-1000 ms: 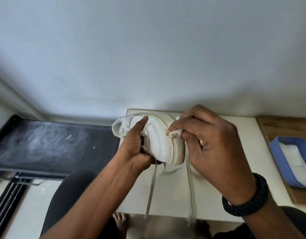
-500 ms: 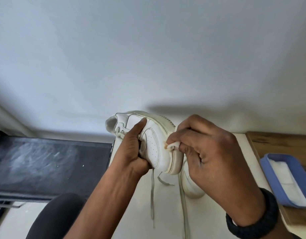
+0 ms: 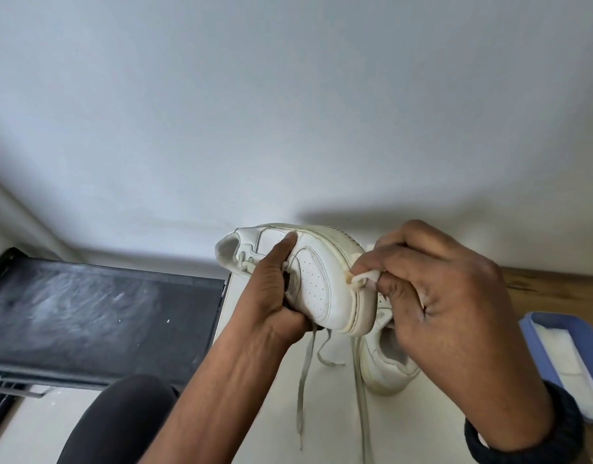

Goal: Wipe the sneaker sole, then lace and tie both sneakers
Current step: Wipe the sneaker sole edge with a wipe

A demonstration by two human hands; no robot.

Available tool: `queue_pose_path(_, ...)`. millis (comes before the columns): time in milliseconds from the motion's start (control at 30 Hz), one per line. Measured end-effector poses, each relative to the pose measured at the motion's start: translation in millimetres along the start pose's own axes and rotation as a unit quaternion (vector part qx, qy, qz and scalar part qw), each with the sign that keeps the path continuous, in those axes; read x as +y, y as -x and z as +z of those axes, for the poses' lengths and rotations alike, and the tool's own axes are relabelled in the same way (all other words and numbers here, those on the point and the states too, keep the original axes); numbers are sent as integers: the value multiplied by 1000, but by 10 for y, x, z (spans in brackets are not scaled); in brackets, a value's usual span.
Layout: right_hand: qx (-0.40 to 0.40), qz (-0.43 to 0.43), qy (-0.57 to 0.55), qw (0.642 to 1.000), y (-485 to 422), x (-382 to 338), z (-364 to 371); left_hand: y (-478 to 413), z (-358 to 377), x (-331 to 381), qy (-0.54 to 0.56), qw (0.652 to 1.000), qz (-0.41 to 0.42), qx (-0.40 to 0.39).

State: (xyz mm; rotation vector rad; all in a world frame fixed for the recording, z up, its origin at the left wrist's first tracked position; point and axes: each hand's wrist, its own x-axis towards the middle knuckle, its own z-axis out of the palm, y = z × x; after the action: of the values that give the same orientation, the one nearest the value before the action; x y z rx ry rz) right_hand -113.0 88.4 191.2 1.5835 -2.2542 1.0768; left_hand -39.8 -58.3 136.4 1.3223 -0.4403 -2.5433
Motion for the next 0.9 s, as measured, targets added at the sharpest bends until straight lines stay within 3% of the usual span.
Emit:
queue_pose_path(200, -20, -27, -14, 999, 48, -125, 70, -38, -17, -1, 32, 999, -21, -10)
queue_pose_path(367, 45, 15, 2, 999, 33, -80, 110, -84, -33, -35, 27, 999, 1, -27)
queue_pose_path(633, 80, 36, 23, 996, 46, -112, 120, -62, -21, -21, 34, 999, 13, -19)
queue_pose_path(900, 20, -23, -5, 1000, 68, -181, 109, -14, -10, 10, 46, 999, 12, -19)
